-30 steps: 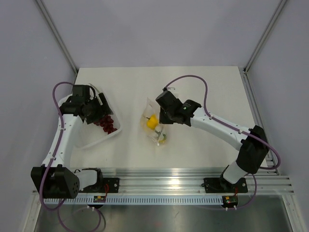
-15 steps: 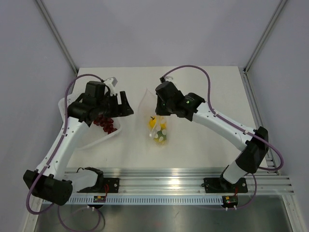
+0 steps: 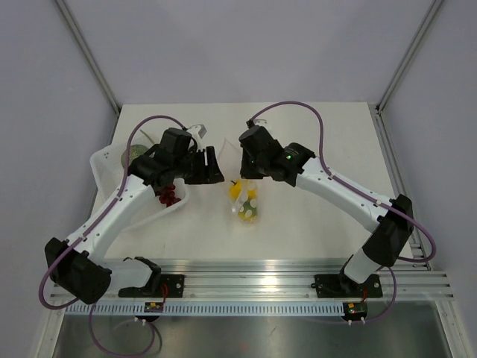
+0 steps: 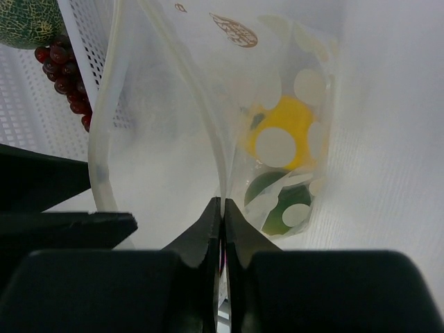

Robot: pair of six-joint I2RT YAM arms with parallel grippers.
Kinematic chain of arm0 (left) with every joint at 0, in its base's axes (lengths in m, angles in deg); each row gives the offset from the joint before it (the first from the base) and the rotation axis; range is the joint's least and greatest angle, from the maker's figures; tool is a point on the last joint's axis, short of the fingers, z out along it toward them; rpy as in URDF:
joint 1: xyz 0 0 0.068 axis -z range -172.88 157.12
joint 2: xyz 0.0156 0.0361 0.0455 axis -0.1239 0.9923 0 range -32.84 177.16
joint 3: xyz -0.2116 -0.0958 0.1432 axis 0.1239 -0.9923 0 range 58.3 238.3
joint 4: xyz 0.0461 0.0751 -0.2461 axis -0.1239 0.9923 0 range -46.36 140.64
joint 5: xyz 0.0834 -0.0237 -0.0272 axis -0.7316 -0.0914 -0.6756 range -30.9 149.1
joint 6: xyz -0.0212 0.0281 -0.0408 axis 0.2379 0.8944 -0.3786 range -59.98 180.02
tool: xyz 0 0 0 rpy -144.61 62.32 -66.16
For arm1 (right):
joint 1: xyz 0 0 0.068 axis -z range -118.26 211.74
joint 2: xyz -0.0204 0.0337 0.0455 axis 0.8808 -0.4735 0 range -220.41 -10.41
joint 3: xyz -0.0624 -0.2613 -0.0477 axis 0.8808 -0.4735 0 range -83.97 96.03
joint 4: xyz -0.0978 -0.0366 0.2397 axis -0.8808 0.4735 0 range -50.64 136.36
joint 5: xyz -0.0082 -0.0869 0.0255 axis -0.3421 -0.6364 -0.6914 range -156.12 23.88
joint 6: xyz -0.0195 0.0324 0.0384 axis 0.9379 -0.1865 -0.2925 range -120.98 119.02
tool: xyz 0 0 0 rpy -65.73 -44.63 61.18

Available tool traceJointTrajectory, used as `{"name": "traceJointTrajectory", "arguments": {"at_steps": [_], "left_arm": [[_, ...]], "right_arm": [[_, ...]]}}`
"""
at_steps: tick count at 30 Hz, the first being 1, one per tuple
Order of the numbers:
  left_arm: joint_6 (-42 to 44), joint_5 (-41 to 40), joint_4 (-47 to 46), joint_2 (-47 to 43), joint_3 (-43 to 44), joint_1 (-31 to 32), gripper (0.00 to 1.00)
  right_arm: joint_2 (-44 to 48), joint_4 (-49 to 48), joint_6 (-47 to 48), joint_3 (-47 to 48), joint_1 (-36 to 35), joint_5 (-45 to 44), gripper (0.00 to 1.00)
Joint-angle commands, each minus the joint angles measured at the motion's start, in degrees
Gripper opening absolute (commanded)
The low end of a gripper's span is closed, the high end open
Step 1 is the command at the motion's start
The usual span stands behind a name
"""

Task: Place the food in the zip-top bag and seal the zipper
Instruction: Adjust the zipper food storage bag at the center of the board.

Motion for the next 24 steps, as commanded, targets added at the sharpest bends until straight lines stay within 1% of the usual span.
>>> {"name": "traceJointTrajectory", "arguments": {"at_steps": [1,3,4,6,7,9,10,11,12,13,15,16,20,23,24], "left_arm": [[-0.5,-4.3,-2.8,2.3,0.0,0.5,0.57],[-0.3,-4.4,-2.7,2.4,0.6,0.5,0.46],[0.0,-4.3,-2.6,2.3,0.9,0.5,0.35],[0.6,-4.5,-1.9,2.0,2.3,0.5,0.25],[1.2,-4.5,-1.4,2.0,2.9,0.5,0.1],[1.6,-4.2,-0.1,2.3,4.4,0.5,0.0],[1.9,-3.5,-0.1,2.6,4.5,0.5,0.0],[2.0,-3.3,0.1,2.7,4.7,0.5,0.0],[2.0,-2.8,-0.1,2.8,4.8,0.5,0.0],[2.1,-2.2,-0.1,2.8,4.6,0.5,0.0],[2.1,-1.7,-0.4,2.8,4.6,0.5,0.0],[2.5,-1.5,-0.4,2.9,4.6,0.5,0.0],[3.9,-1.9,1.2,3.6,5.5,0.4,0.0],[4.4,0.8,2.2,4.7,7.9,0.5,0.0],[4.4,3.0,2.1,4.7,8.3,0.5,0.0]], "right_arm": [[0.2,0.8,-0.9,2.9,0.2,-0.5,0.09],[0.4,2.1,-1.2,3.2,0.2,-1.4,0.13],[0.8,2.4,-1.2,3.4,0.2,-1.5,0.2],[1.1,3.4,-1.3,3.8,0.2,-2.1,0.27],[1.3,3.7,-1.4,4.1,0.2,-2.1,0.32],[1.6,4.2,-2.1,4.2,0.2,-2.6,0.33],[1.7,4.1,-2.2,4.0,0.2,-2.7,0.34],[1.7,3.9,-2.3,3.9,0.2,-2.4,0.32],[1.5,3.4,-2.3,3.8,0.1,-2.1,0.27],[1.2,3.4,-2.4,3.8,0.2,-2.1,0.14],[0.5,3.7,-2.8,4.0,0.1,-2.1,0.02],[0.6,4.0,-3.0,4.3,0.1,-2.7,0.0],[3.1,4.4,-3.4,4.5,-0.1,-5.9,0.0],[6.0,6.2,-3.0,5.6,-0.2,-9.6,0.0],[7.2,7.2,-2.3,6.3,-0.1,-10.4,0.0]]}}
